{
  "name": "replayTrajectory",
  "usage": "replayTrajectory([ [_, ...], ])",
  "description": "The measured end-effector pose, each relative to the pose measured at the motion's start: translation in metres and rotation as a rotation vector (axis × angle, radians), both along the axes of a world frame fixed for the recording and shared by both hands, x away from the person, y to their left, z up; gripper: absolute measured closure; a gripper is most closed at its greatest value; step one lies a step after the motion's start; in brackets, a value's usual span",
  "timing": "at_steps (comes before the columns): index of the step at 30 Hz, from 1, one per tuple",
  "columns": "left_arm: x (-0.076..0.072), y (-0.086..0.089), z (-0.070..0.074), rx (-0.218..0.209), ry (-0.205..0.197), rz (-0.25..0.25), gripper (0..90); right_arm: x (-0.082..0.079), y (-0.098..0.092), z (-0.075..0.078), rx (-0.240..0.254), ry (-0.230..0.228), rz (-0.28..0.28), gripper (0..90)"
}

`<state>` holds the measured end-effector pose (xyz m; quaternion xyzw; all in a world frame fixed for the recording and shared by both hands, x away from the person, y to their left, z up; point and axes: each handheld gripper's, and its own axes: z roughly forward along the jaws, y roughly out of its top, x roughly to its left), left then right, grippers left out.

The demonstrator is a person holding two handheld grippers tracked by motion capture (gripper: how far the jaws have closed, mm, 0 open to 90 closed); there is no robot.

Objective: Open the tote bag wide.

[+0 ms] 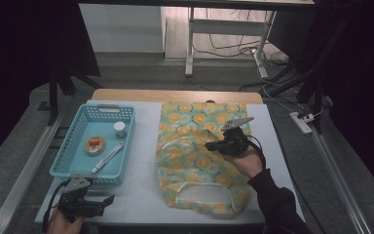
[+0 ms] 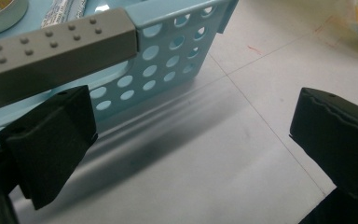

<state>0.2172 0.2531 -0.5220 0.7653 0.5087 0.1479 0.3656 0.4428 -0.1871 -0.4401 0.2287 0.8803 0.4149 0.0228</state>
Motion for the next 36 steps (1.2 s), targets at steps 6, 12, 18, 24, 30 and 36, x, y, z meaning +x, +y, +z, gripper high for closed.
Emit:
replayTrajectory([
  [6, 0.000, 0.001, 0.000, -0.003, 0.001, -0.002, 0.2, 0.008, 0.013, 0.016, 0.008, -0.023, 0.002, 90.0],
  [12, 0.000, 0.001, 0.000, -0.005, 0.001, -0.002, 0.2, 0.017, 0.022, 0.031, 0.038, -0.038, -0.002, 90.0],
  [18, 0.000, 0.001, 0.000, -0.008, -0.001, -0.001, 0.2, 0.027, 0.030, 0.043, 0.066, -0.032, -0.008, 90.0],
  [24, -0.001, 0.001, 0.000, -0.010, -0.002, -0.001, 0.2, 0.037, 0.039, 0.050, 0.075, -0.021, -0.014, 90.0],
  [30, -0.001, 0.002, 0.000, -0.017, -0.003, -0.002, 0.2, 0.047, 0.045, 0.052, 0.075, -0.028, -0.025, 90.0],
  [36, 0.000, 0.002, 0.000, -0.022, -0.001, -0.001, 0.1, 0.053, 0.044, 0.056, 0.087, -0.034, -0.044, 90.0],
])
